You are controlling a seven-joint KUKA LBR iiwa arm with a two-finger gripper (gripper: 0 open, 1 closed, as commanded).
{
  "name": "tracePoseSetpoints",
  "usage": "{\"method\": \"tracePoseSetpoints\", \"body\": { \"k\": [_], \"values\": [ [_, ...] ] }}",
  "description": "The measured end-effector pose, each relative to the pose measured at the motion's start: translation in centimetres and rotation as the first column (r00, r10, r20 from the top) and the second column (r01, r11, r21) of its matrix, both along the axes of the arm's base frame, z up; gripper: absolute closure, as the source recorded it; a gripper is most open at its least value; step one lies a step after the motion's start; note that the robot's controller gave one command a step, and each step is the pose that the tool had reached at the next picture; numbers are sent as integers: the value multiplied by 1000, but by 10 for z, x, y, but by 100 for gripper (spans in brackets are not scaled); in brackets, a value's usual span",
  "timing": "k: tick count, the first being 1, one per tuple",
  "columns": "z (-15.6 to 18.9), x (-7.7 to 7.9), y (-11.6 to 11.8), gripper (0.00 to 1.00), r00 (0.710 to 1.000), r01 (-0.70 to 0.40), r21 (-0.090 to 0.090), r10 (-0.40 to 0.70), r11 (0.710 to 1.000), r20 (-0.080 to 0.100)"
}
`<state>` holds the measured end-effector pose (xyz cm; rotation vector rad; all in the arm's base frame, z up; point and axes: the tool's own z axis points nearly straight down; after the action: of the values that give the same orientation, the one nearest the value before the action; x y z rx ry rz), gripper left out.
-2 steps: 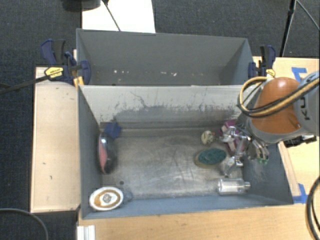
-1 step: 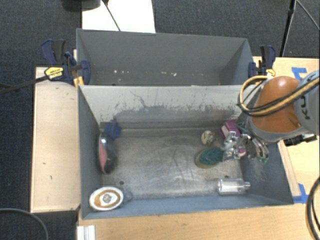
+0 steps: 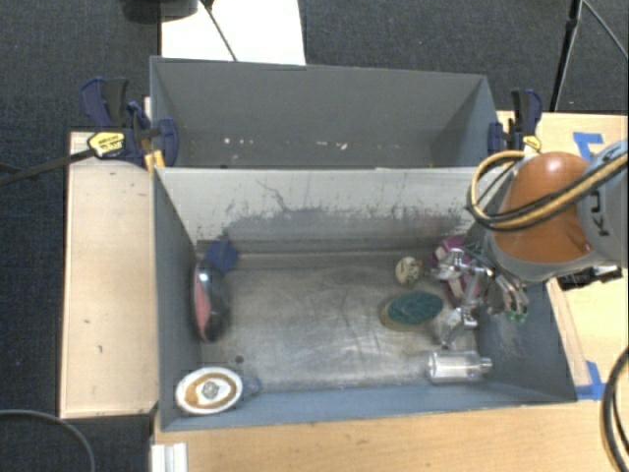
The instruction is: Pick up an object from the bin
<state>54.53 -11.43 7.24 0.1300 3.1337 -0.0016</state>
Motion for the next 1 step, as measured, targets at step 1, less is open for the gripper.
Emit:
{"method": "tracePoseSetpoints", "body": {
  "k": [1],
  "values": [
    [45, -3, 69, 0, 918, -396, 1, 396, 918, 2]
  ]
}}
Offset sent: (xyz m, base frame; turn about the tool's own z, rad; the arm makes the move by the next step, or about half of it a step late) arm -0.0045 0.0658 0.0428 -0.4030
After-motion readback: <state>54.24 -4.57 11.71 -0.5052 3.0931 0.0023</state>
